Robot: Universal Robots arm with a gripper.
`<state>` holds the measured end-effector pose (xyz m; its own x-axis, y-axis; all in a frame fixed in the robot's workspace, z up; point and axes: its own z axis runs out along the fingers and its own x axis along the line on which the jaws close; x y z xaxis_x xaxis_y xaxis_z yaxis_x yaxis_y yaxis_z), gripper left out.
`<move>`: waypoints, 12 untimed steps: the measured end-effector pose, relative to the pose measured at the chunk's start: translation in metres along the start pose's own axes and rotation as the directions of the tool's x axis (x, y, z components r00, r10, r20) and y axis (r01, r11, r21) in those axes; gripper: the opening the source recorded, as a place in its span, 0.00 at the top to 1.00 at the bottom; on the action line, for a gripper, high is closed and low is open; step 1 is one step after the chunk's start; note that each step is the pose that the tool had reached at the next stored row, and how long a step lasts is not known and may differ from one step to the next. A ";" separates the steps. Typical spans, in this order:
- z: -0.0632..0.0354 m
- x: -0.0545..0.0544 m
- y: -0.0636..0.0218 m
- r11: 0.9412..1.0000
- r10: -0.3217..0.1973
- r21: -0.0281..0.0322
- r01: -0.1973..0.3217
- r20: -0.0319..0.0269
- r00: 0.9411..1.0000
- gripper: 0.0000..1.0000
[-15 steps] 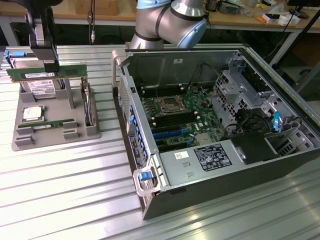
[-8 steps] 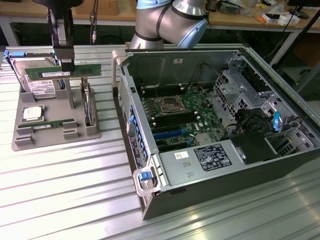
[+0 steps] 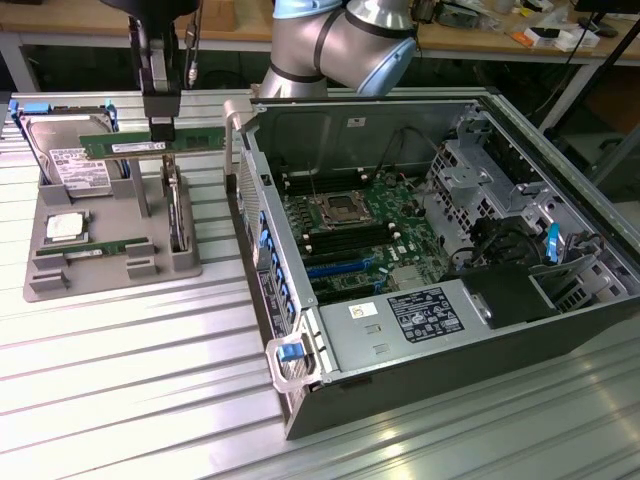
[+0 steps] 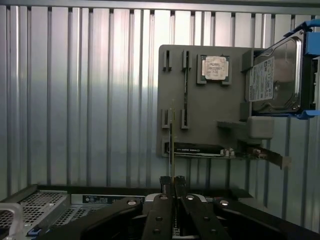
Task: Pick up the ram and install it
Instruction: 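Pick up the ram and move it above insertion slot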
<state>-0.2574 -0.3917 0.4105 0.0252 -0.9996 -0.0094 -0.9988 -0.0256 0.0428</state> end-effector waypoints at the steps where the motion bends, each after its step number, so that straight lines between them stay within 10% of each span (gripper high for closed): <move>1: -0.0002 0.000 -0.0053 1.000 0.000 0.000 0.000 0.000 1.000 0.88; 12: -0.0016 0.001 -0.0397 1.000 0.000 0.000 0.000 0.000 1.000 0.88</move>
<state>-0.2176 -0.3917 0.4105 0.0252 -0.9996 -0.0095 -0.9988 -0.0256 0.0427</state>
